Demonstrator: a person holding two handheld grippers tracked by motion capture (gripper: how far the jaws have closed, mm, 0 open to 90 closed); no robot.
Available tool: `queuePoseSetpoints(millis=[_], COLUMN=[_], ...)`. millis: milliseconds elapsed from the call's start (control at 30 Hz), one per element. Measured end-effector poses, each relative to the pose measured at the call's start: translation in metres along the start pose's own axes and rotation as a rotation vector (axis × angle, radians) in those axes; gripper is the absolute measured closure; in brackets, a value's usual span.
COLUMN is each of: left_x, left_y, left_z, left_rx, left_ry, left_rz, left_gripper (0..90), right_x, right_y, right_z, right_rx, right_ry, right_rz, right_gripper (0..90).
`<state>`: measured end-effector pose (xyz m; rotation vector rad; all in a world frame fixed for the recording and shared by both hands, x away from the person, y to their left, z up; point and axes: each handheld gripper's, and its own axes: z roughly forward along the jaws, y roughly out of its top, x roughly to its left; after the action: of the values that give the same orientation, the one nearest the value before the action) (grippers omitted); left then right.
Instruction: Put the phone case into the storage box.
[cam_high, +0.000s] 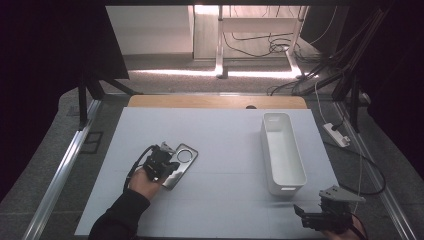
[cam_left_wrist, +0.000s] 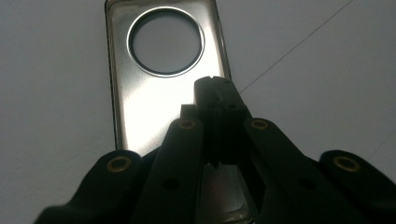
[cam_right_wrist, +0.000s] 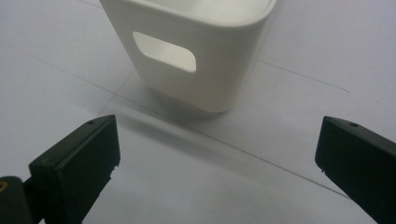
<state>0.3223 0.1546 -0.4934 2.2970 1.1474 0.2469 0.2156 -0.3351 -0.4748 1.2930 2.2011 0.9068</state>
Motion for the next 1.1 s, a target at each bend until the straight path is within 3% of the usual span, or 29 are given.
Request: queuePoseSetpoints(millis=[200, 533, 700, 967, 1100], left_x=[0.002, 0.021, 0.032, 0.047, 0.054], left_y=[0.001, -0.003, -0.007, -0.013, -0.016], left_z=[-0.002, -0.012, -0.017, -0.025, -0.029], left_rx=[0.003, 0.001, -0.016, -0.018, -0.023], left_ry=[0.007, 0.046, 0.063, 0.065, 0.05], left_rz=[-0.001, -0.039, -0.069, -0.097, -0.117], left_gripper=[88.9, 56.0, 33.6, 13.9, 9.2], right_x=[0.0, 0.0, 0.0, 0.0, 0.0], right_y=[0.0, 0.0, 0.0, 0.0, 0.0], right_z=[0.0, 0.0, 0.0, 0.0, -0.001], right_rx=[0.0, 0.001, -0.002, -0.005, -0.005], right_ry=[0.001, 0.002, 0.003, 0.004, 0.005], right_rz=[0.001, 0.001, 0.003, 0.002, 0.002], right_gripper=[0.2, 0.2, 0.2, 0.2, 0.2])
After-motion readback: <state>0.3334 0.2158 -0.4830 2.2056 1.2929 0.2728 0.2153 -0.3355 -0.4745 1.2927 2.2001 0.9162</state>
